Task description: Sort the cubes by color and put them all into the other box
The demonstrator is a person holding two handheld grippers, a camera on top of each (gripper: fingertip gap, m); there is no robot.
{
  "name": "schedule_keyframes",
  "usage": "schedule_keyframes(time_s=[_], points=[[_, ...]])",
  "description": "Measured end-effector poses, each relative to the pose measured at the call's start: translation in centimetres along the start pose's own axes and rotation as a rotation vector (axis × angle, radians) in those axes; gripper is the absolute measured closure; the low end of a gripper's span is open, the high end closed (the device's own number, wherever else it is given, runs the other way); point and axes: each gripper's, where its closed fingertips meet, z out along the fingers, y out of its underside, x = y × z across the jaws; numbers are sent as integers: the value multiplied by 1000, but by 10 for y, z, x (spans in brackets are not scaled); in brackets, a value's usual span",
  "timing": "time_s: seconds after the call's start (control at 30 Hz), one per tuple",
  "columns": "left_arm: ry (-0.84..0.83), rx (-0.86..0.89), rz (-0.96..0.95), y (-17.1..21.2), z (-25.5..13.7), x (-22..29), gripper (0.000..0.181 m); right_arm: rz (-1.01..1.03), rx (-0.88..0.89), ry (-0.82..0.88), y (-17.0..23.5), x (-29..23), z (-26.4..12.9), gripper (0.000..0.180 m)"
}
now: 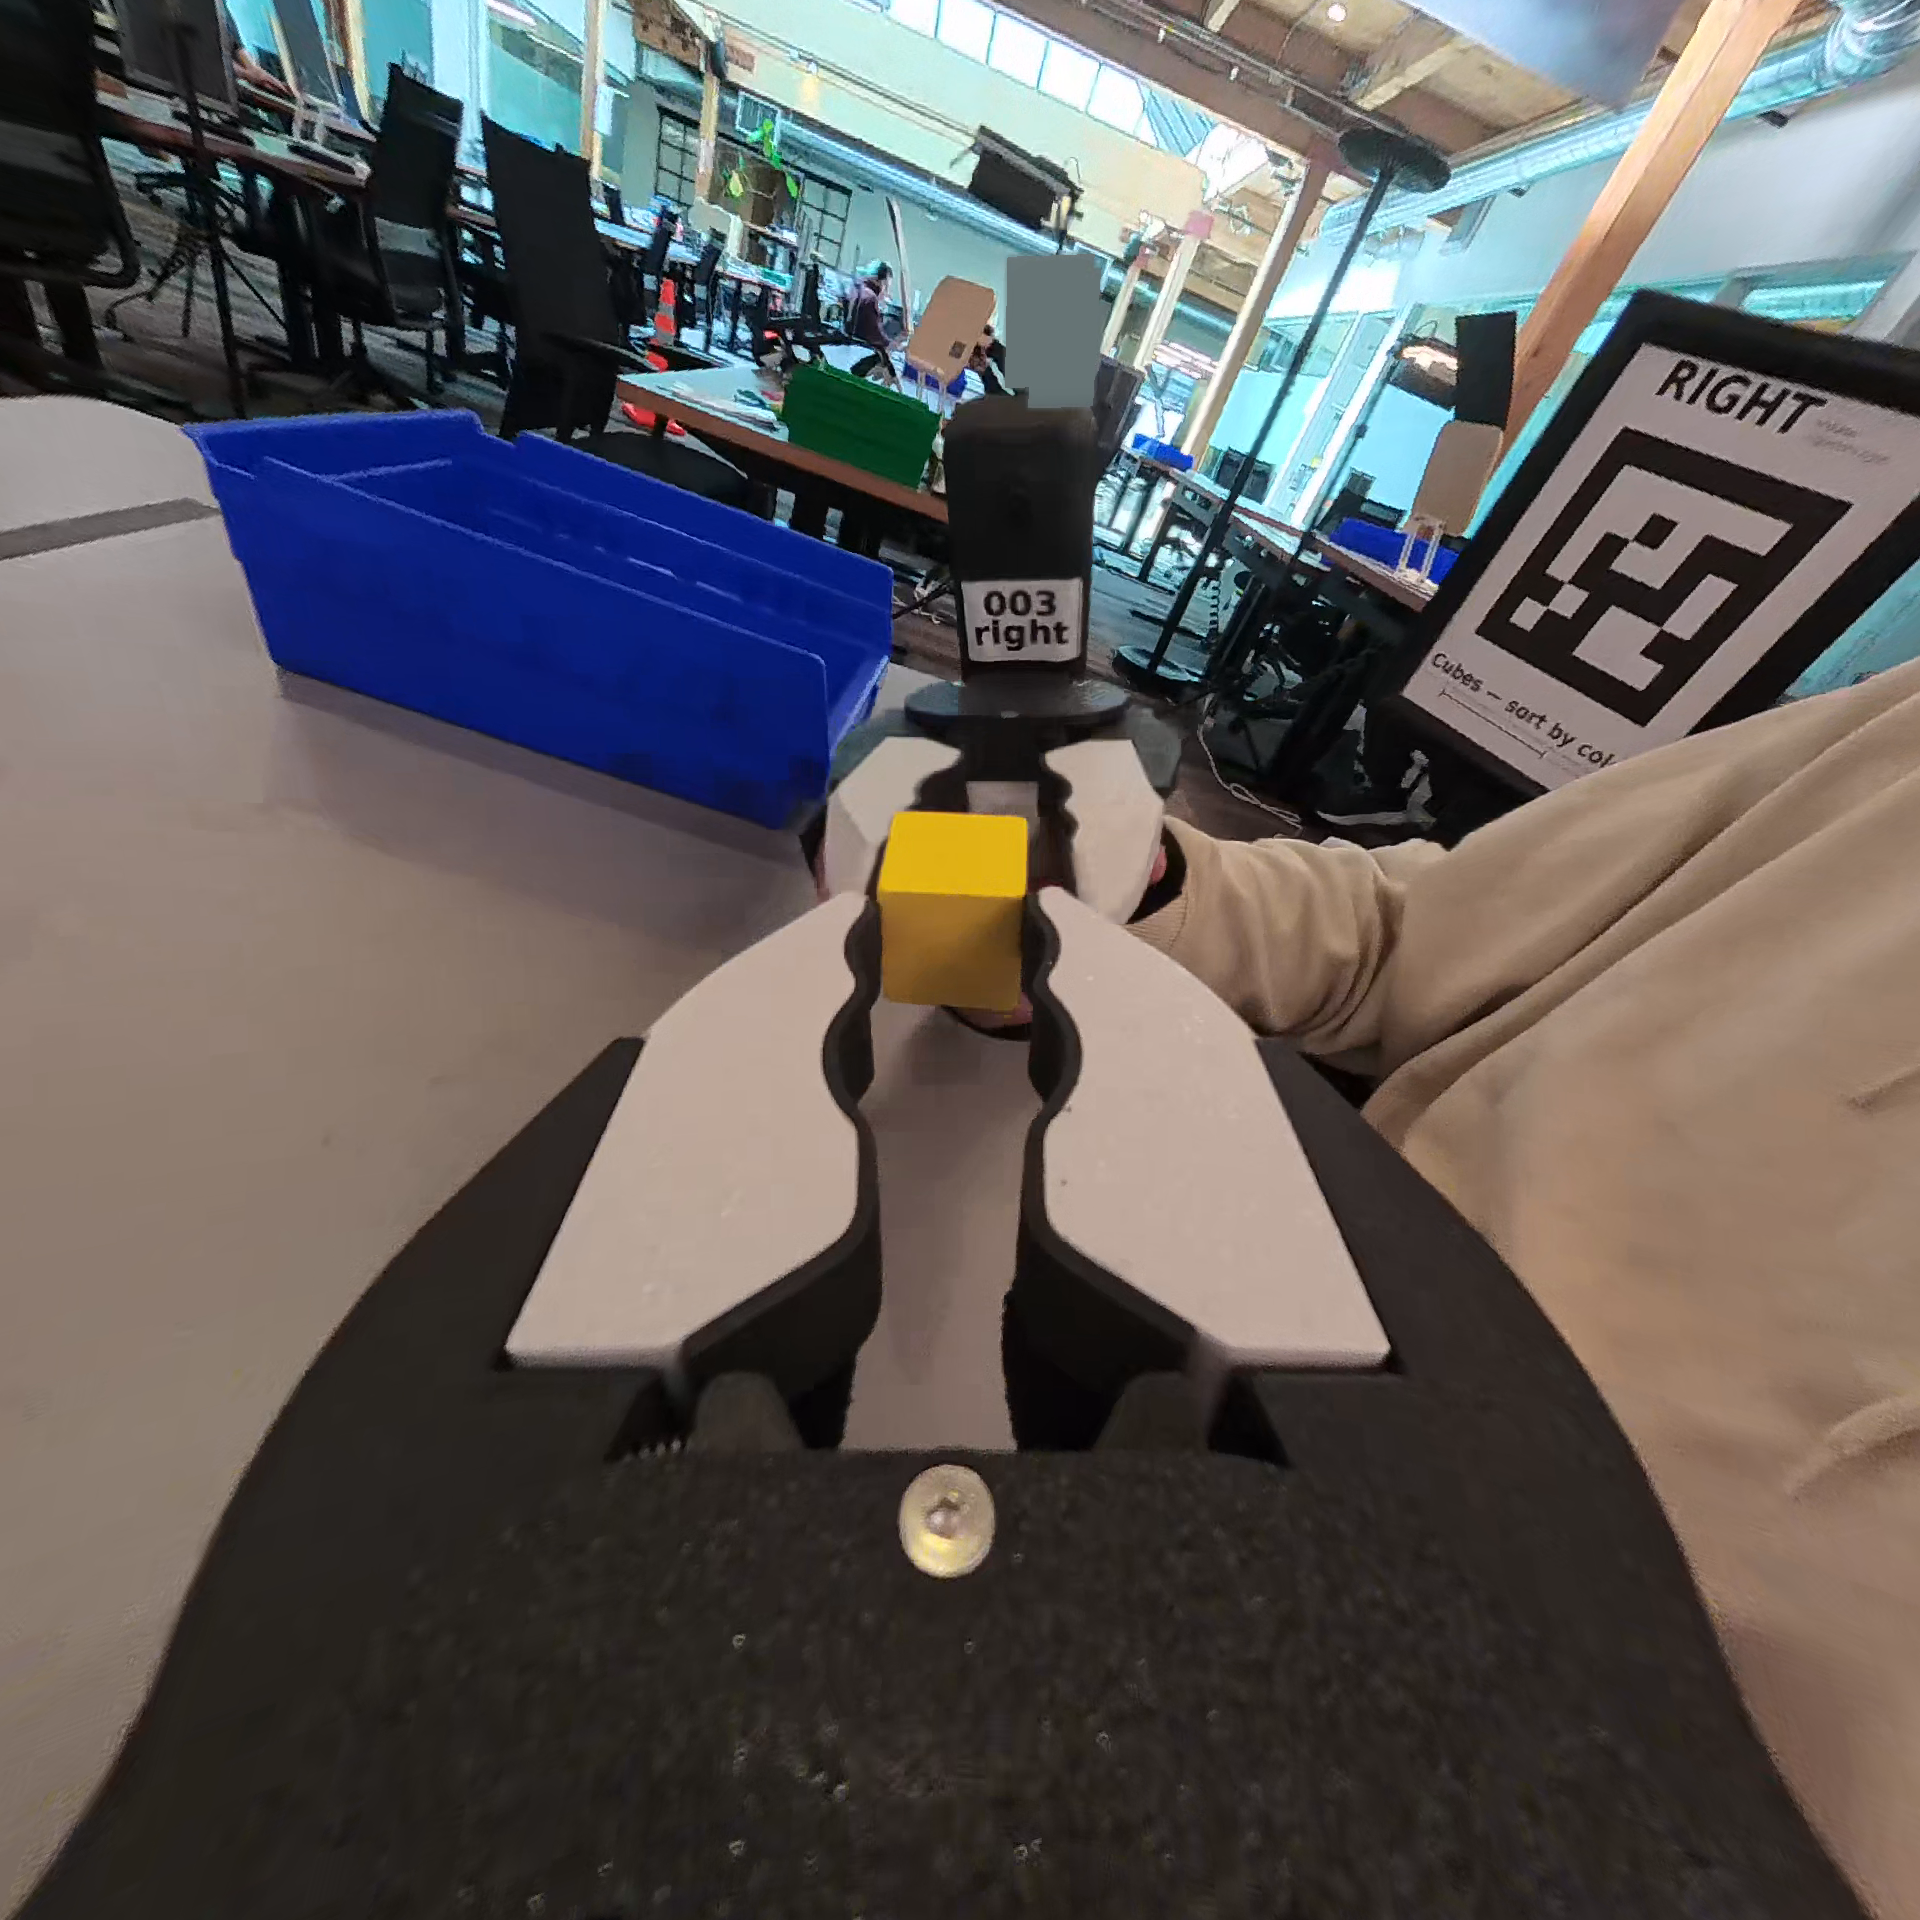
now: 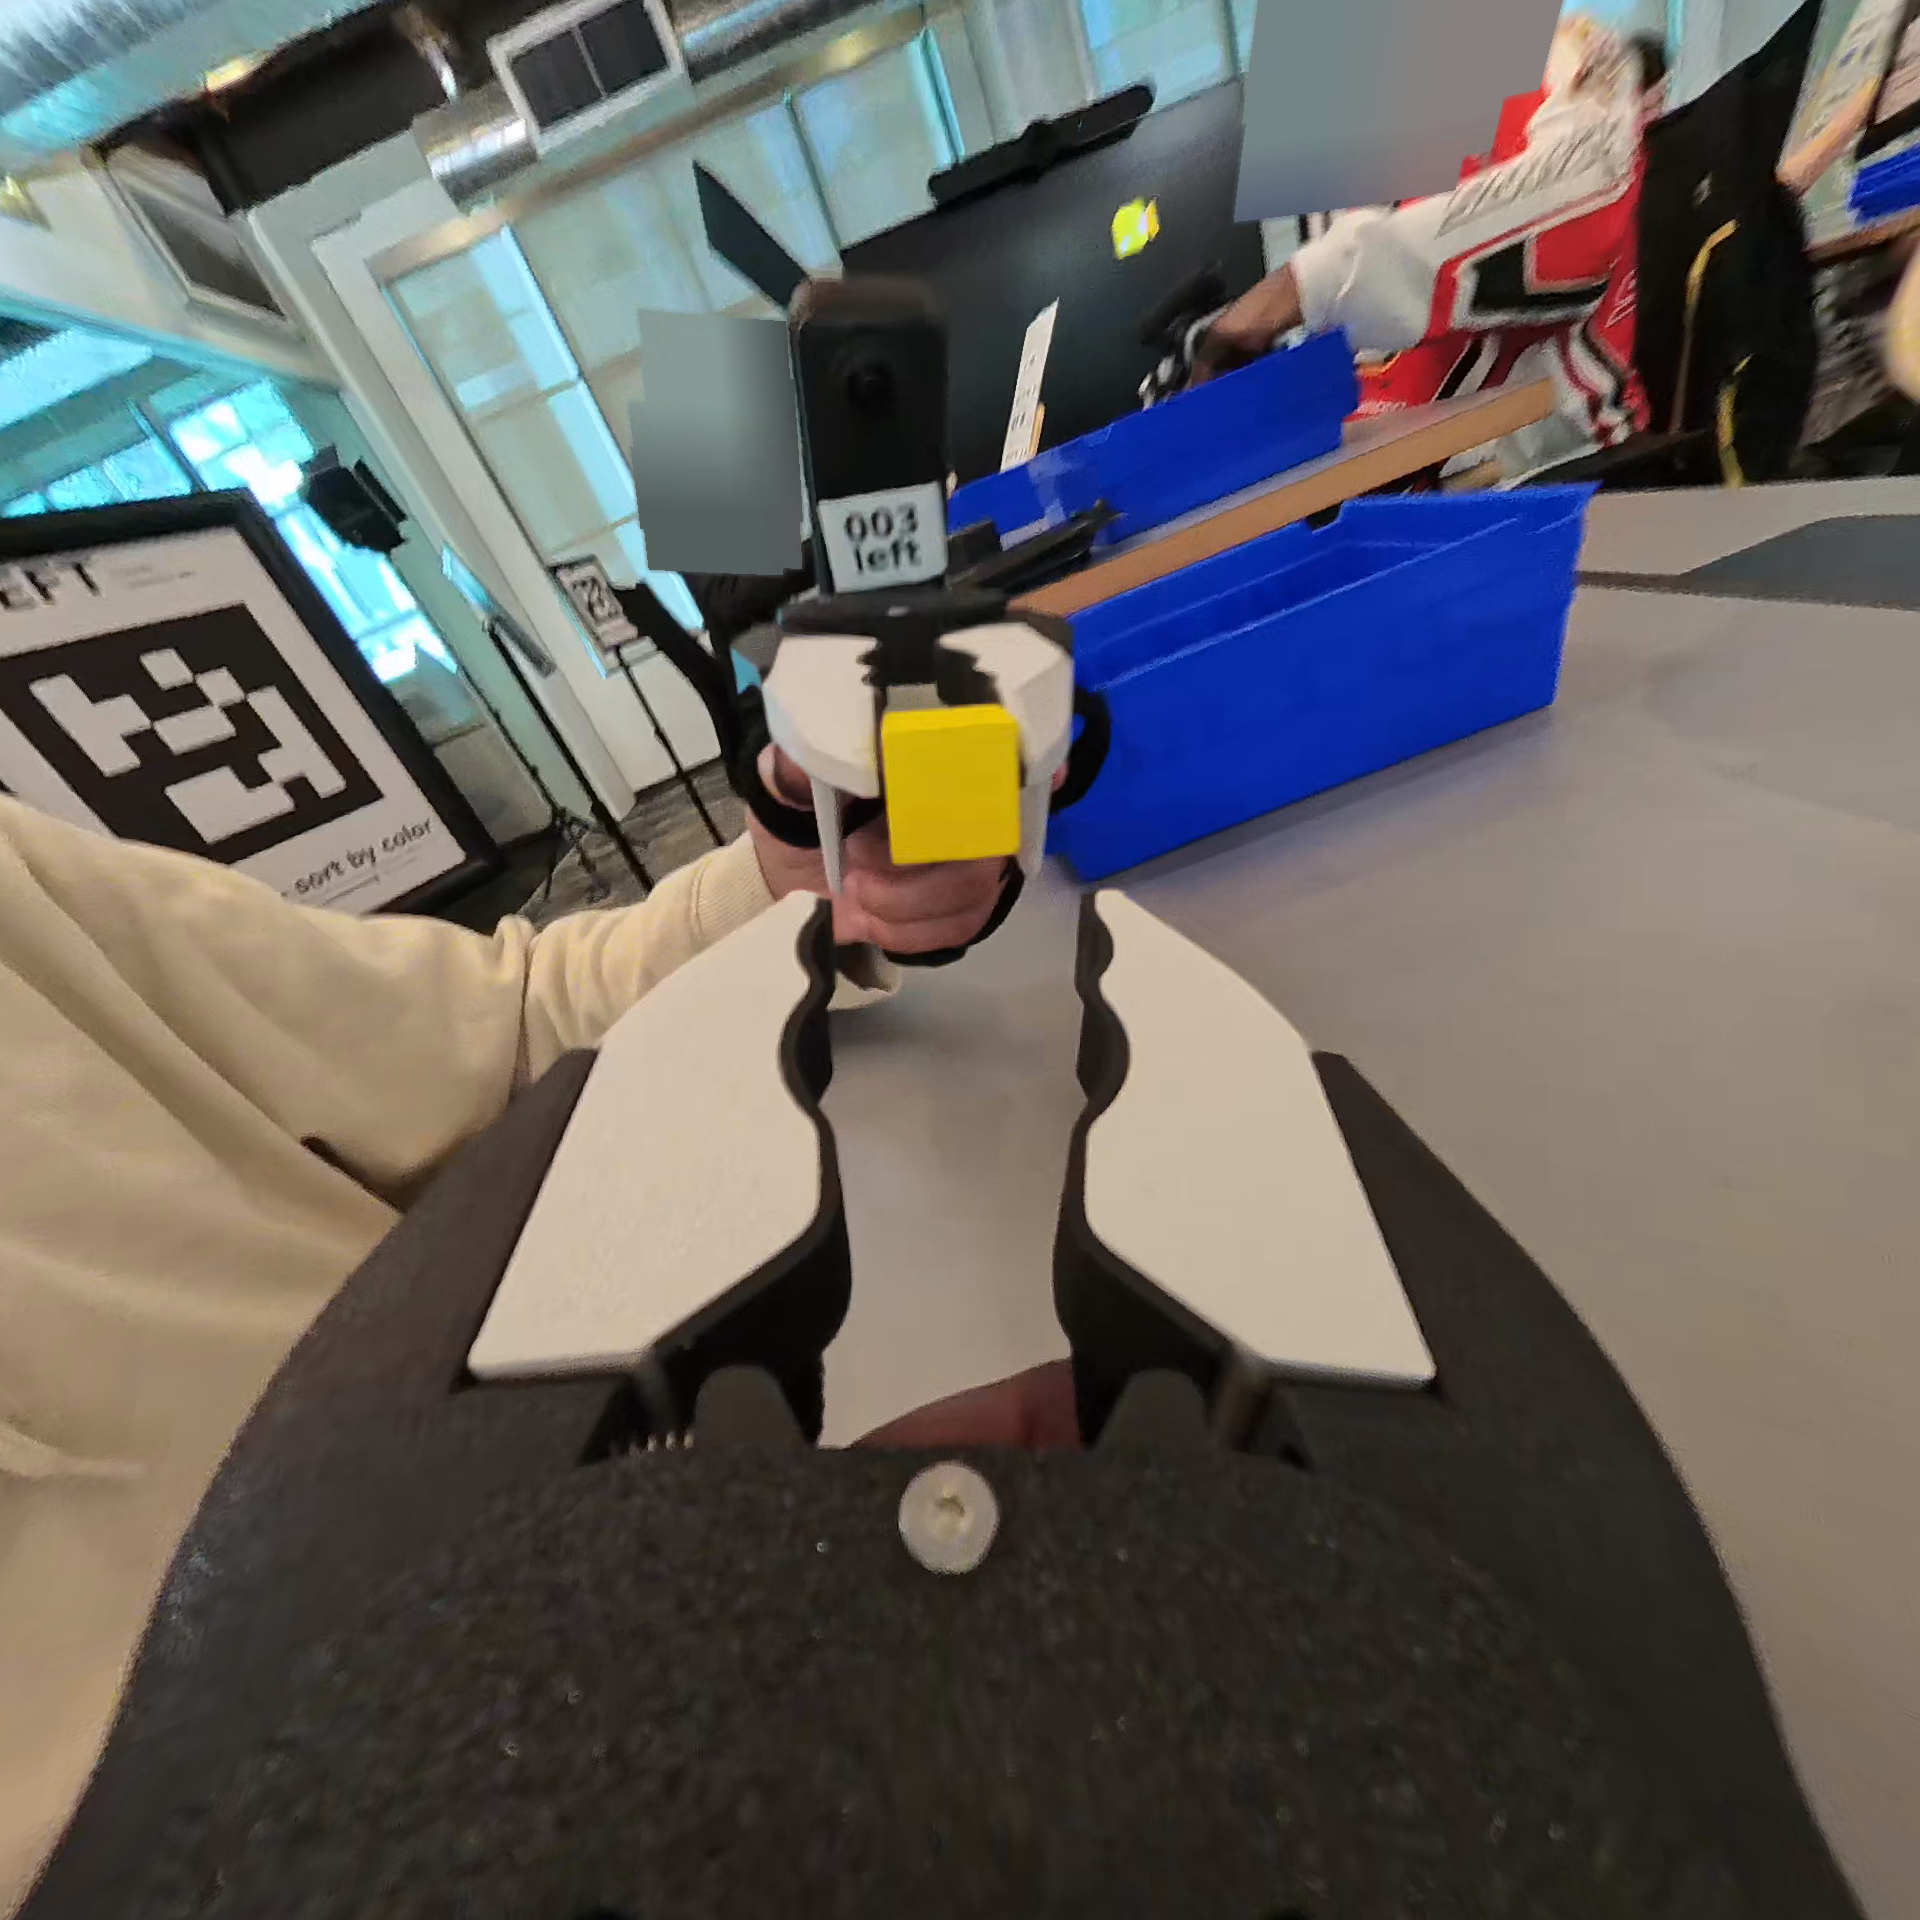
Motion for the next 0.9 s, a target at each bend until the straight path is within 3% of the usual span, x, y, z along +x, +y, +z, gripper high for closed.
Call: schedule_keyframes(time_s=[0.5, 0.6, 0.67, 0.8, 0.9], points=[[16, -72, 19, 33, 14, 4, 154, -14, -54, -10, 24, -2, 5, 154], [-14, -23, 14, 22, -1, 12, 113, -20, -47, -9, 22, -2, 3, 154], [-145, 36, 26, 13, -20, 7, 105, -20, -27, 4, 20, -1, -2, 154], [-696, 55, 37, 26, -73, -42, 103, -4, 25, 51, 15, 6, -15, 154], [-789, 30, -7, 48, -81, -45, 104, 9, 48, 106, 16, 11, -25, 154]])
